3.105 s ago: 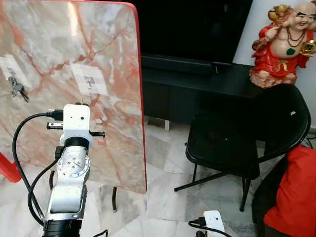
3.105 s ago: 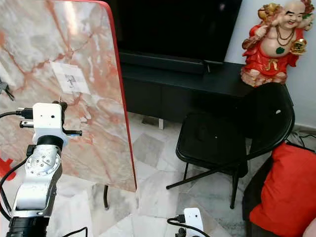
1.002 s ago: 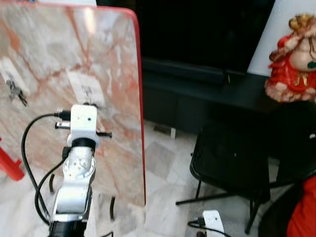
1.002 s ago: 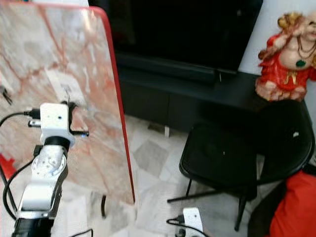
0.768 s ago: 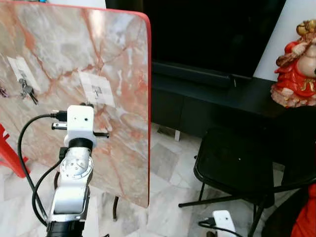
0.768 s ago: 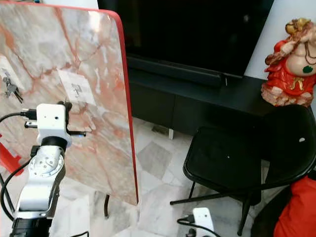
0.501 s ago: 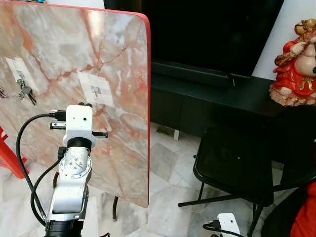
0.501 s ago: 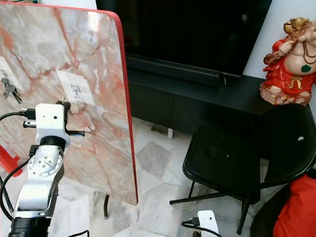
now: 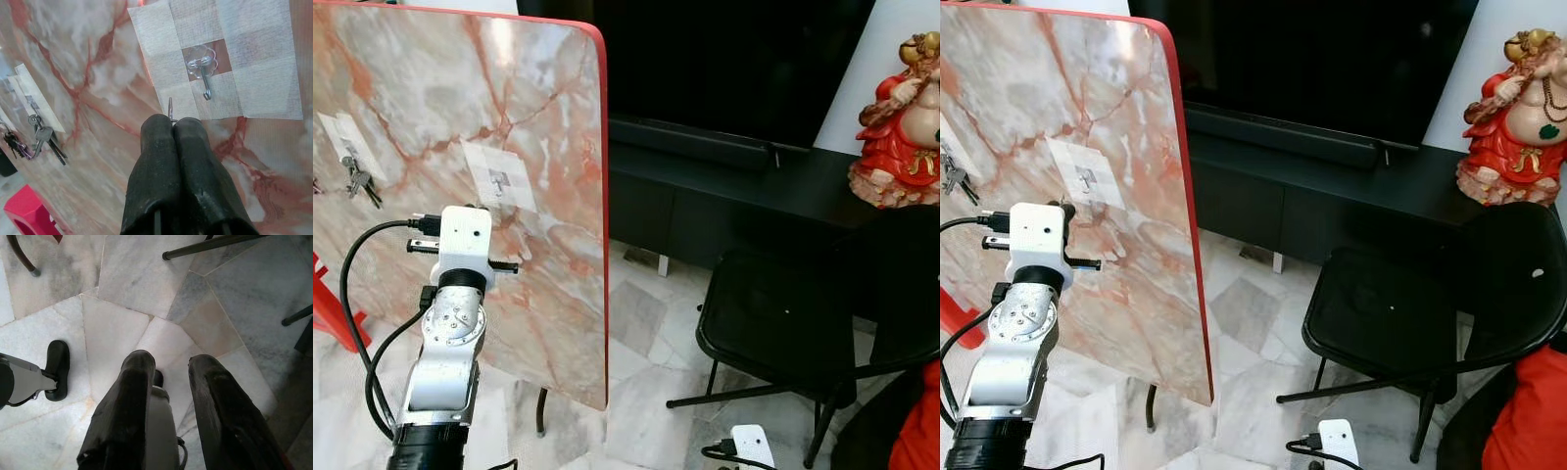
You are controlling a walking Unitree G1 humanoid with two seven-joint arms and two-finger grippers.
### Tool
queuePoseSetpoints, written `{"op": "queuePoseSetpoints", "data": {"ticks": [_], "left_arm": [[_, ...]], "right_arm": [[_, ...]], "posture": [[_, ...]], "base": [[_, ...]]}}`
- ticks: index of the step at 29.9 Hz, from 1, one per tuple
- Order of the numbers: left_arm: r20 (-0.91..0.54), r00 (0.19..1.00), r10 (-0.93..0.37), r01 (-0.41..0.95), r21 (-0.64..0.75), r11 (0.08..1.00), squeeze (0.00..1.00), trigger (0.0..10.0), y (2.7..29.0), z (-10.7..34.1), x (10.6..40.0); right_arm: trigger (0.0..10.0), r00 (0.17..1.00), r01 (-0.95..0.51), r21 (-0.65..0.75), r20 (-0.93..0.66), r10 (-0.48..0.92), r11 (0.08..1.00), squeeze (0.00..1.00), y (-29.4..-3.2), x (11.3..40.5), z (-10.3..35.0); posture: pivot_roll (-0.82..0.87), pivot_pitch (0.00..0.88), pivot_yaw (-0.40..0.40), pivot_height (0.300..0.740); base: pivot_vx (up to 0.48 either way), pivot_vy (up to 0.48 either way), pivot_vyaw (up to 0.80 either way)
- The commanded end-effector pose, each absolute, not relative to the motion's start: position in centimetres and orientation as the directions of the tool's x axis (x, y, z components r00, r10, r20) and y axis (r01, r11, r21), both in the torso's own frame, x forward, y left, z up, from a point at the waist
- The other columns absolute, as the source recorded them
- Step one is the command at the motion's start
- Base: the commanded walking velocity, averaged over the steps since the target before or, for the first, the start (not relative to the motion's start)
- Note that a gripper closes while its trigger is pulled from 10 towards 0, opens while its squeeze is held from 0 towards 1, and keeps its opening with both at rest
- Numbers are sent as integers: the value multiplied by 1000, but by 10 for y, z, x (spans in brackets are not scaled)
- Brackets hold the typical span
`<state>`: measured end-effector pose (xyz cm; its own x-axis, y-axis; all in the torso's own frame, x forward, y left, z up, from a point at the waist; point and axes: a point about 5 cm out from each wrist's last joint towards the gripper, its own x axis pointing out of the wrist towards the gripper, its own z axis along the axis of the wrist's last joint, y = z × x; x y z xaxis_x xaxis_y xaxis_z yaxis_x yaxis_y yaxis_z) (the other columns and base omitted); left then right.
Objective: Hang keys on a hook
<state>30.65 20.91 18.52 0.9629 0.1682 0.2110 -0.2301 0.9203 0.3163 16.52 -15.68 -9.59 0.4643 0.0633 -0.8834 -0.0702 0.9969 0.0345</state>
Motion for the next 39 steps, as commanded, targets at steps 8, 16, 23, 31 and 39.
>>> {"op": "queuePoseSetpoints", "data": {"ticks": [8,16,23,31,39], "left_arm": [[253,963,94,-183,356,916,0,10000,201,196,311],[267,960,86,-184,369,911,0,10000,202,198,306],[269,960,73,-174,372,912,0,10000,201,199,305],[268,962,50,-150,368,917,0,10000,197,200,310],[268,963,40,-141,369,919,0,10000,195,201,313]], "right_arm": [[10000,484,-94,44,-871,85,995,0,-131,175,-92],[10000,487,-100,44,-869,87,994,0,-129,176,-91],[10000,487,-91,26,-871,67,996,0,-147,174,-92],[10000,485,-61,-12,-874,19,998,0,-194,168,-91],[10000,479,-57,-14,-877,15,998,0,-199,165,-91]], "posture": [[59,0,-34,740],[62,0,-36,740],[62,0,-37,740],[56,0,-36,740],[56,0,-36,740]], "base": [[0,0,0],[0,0,0],[0,0,0],[0,0,0],[0,0,0]]}}
